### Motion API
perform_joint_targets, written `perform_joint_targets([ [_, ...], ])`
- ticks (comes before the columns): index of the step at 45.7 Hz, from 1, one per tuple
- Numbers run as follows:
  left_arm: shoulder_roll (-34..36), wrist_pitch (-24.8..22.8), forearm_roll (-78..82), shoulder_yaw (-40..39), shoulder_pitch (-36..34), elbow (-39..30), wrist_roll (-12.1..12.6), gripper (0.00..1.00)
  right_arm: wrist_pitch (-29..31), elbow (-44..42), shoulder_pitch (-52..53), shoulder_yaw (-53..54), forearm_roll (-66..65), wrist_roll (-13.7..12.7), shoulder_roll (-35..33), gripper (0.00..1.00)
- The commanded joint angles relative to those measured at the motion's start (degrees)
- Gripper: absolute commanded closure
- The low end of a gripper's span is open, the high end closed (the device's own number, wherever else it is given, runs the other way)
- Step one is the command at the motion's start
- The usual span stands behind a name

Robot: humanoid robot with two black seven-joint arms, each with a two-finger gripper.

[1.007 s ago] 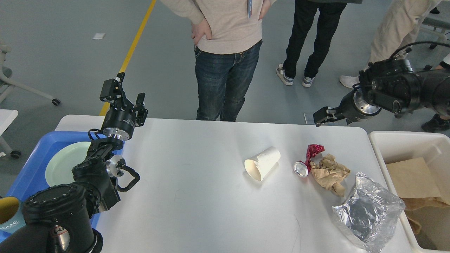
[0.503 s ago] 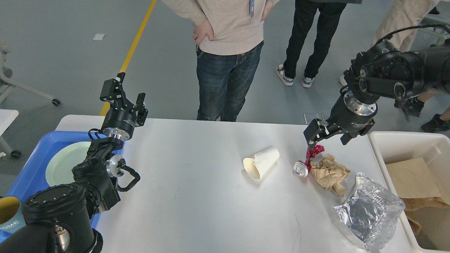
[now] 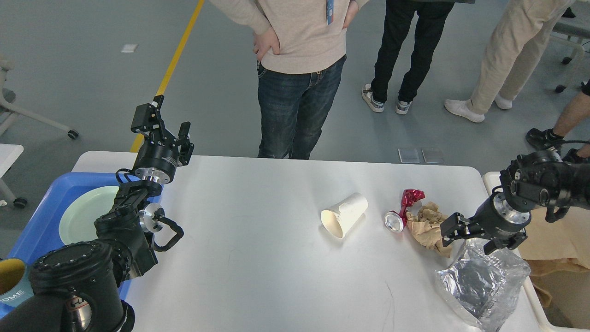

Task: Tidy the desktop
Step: 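Move the right gripper down to the silver foil bag, then grasp the silver foil bag and drop it into the white bin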

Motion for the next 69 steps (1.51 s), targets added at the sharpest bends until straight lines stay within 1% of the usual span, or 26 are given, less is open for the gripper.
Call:
perform_joint_targets([
  [1, 0.0, 0.0, 0.0, 0.0, 0.0, 0.0, 0.0, 0.03, -4.6, -0.3, -3.5, 2.2, 0.1, 0.0, -0.3, 0.0],
  [7, 0.0, 0.0, 0.0, 0.0, 0.0, 0.0, 0.0, 0.03, -10.2, -0.3, -6.5, 2.2, 0.1, 0.0, -0.3, 0.0],
  [14, 0.0, 0.0, 0.0, 0.0, 0.0, 0.0, 0.0, 0.03, -15.1, -0.2, -8.6, 2.3, 0.1, 0.0, -0.1, 0.0],
  [18, 0.0, 0.0, 0.0, 0.0, 0.0, 0.0, 0.0, 0.03, -16.7, -0.2, -9.2, 2.2, 0.1, 0.0, -0.1, 0.01],
  [20, 0.1, 0.0, 0.0, 0.0, 0.0, 0.0, 0.0, 0.03, -17.1, -0.2, -9.4, 2.3, 0.1, 0.0, -0.1, 0.04],
  [21, 0.1, 0.0, 0.0, 0.0, 0.0, 0.0, 0.0, 0.03, -17.3, -0.1, -9.4, 2.2, 0.1, 0.0, -0.1, 0.08],
  [23, 0.0, 0.0, 0.0, 0.0, 0.0, 0.0, 0.0, 0.03, -17.4, 0.1, -9.4, 2.1, 0.1, 0.0, -0.1, 0.23],
  [28, 0.1, 0.0, 0.0, 0.0, 0.0, 0.0, 0.0, 0.04, -17.2, 0.3, -9.6, 0.9, -0.2, -0.2, -0.3, 0.73],
  [30, 0.0, 0.0, 0.0, 0.0, 0.0, 0.0, 0.0, 0.04, -17.2, 0.3, -10.1, 0.6, -0.2, -0.2, -0.3, 0.88],
  [32, 0.1, 0.0, 0.0, 0.0, 0.0, 0.0, 0.0, 0.04, -17.3, 0.3, -10.7, 0.6, -0.2, -0.2, -0.3, 0.99],
  [44, 0.0, 0.0, 0.0, 0.0, 0.0, 0.0, 0.0, 0.03, -17.3, 0.1, -10.8, 1.1, 0.0, -0.2, -1.7, 1.0],
  [52, 0.0, 0.0, 0.0, 0.0, 0.0, 0.0, 0.0, 0.03, -19.6, -0.2, -9.3, 1.2, 0.1, -0.2, -4.1, 1.0],
  [63, 0.0, 0.0, -0.1, 0.0, 0.0, 0.0, 0.0, 0.03, -19.3, 1.3, -4.9, 0.6, 0.0, -0.1, -7.8, 1.0],
  [69, 0.0, 0.0, 0.0, 0.0, 0.0, 0.0, 0.0, 0.03, -18.7, 4.9, 0.9, 0.6, -0.2, 0.0, -12.1, 1.0],
])
